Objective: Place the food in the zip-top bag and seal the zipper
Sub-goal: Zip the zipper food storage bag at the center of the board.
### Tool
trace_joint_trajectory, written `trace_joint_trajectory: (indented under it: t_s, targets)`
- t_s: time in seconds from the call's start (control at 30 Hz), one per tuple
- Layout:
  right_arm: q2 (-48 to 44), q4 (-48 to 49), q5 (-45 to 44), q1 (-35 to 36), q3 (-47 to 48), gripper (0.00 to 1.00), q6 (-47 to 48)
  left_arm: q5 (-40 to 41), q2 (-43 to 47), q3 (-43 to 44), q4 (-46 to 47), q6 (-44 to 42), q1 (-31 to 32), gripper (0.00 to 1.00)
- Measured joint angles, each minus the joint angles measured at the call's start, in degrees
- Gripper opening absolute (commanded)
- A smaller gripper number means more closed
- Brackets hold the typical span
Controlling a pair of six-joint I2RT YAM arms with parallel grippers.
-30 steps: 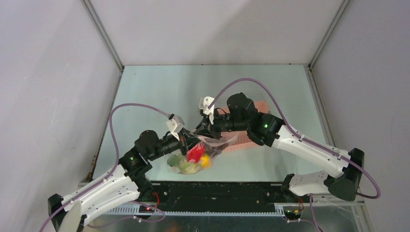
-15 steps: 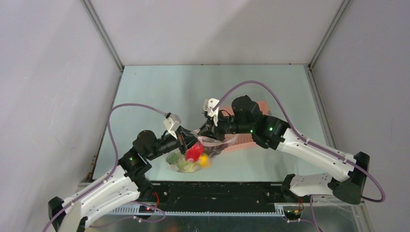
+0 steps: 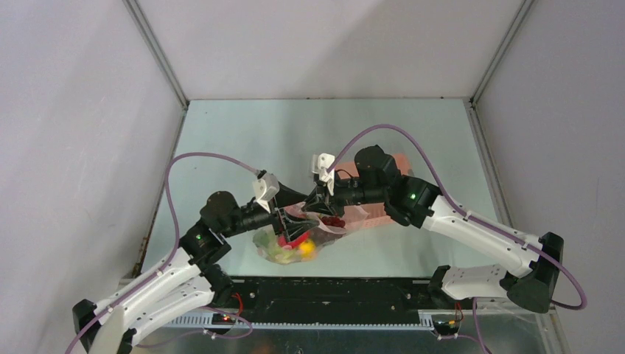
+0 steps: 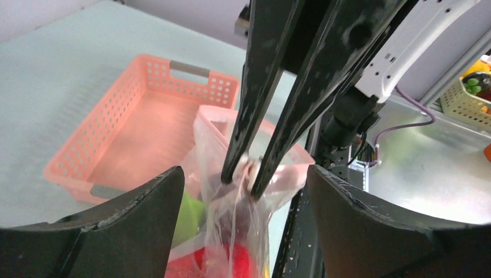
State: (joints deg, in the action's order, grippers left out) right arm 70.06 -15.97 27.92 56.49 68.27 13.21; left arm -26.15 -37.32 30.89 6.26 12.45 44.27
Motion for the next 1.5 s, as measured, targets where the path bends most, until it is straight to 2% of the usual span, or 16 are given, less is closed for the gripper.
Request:
trace_joint_trajectory:
  t_s: [0.03,0.13,0.2,0.3,0.57,0.67,0.73,0.8,0.83,0.9,1.3,1.5]
  targets:
    - [0.0,0.0,0.6,0.0,0.0,0.0,0.6,-0.3,0.0,0.7,-0.2,-0.5,0.0,0.78]
    - [0.0,-0.7,2.2,-0.1,0.2,0.0,2.5,-1.6,-0.1,2.7,-0.6,-2.0,0.0,0.58]
    - [0.1,-1.9,2.8,-0.1,1.0,0.0,3.6,-2.9,0.0,3.5,-1.0,-3.4,0.0,0.49]
    - [0.6,-3.3,3.4,-0.3,2.7,0.0,4.7,-4.0,0.3,3.6,-2.0,-4.9,0.0,0.46]
    - [2.3,-6.8,6.7,-1.5,6.0,0.0,6.0,-6.0,0.9,3.6,-4.0,-7.9,0.0,0.49]
    - [3.3,-8.3,8.6,-1.7,7.7,0.0,6.8,-6.4,1.0,3.6,-3.9,-8.4,0.0,0.44]
    - [4.0,-9.3,9.9,-1.8,8.7,0.0,7.2,-6.9,0.9,3.6,-3.9,-8.6,0.0,0.36]
    - [4.5,-10.3,11.1,-1.8,9.5,0.0,7.5,-7.0,0.7,3.6,-3.9,-9.0,-0.1,0.22]
    - [4.7,-10.5,11.6,-1.8,9.7,0.0,7.5,-7.0,0.5,3.6,-3.8,-9.2,-0.1,0.08]
    - [4.9,-11.4,11.9,-1.8,10.1,0.0,7.9,-7.3,0.2,3.6,-3.9,-9.6,-0.2,0.01]
    - [5.2,-12.5,12.3,-2.7,11.1,0.0,8.0,-8.1,0.4,3.1,-3.4,-10.1,-0.3,0.0]
    - [5.5,-12.6,12.3,-2.7,11.3,0.0,8.1,-5.3,1.7,1.6,-1.6,-8.3,-0.3,0.0]
